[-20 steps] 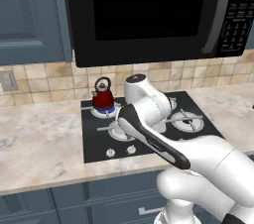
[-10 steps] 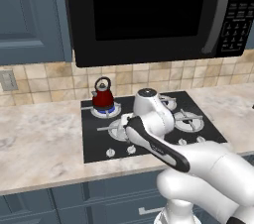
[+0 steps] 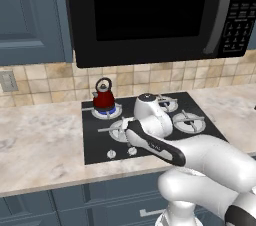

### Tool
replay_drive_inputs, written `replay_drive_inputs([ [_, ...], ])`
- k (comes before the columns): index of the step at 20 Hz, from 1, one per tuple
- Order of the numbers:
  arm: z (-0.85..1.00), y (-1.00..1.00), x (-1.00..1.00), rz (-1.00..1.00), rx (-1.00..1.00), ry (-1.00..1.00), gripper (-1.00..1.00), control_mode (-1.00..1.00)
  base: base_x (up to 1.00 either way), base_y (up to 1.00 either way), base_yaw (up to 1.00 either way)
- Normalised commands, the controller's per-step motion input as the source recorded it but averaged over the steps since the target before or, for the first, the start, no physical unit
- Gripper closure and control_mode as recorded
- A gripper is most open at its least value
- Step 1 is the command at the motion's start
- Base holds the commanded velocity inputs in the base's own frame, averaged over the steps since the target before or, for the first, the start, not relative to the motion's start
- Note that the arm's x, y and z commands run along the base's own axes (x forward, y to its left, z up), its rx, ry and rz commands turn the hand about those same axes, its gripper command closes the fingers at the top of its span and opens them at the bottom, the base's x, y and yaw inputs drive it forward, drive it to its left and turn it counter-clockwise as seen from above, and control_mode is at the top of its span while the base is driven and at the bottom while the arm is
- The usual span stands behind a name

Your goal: Lower the heat of the kettle.

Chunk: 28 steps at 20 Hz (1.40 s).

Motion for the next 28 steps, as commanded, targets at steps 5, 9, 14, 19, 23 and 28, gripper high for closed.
replay_drive_inputs([
  [5,-0.24,0.02,0.13,0.0,0.0,0.07,-1.0,-1.0,0.0,0.0,0.0],
  [9,-0.22,0.01,0.15,0.0,0.0,0.03,-1.0,-1.0,0.0,0.0,0.0],
  [14,-0.23,0.05,0.1,0.0,0.0,0.02,-1.0,-1.0,0.0,0.0,0.0],
  [19,-0.19,0.05,0.07,0.0,0.0,0.0,-1.0,-1.0,0.0,0.0,0.0],
  [23,-0.15,0.02,0.04,0.0,0.0,0.0,-1.0,-1.0,0.0,0.0,0.0],
  [28,-0.11,0.0,0.06,0.0,0.0,0.0,-1.0,-1.0,0.0,0.0,0.0],
])
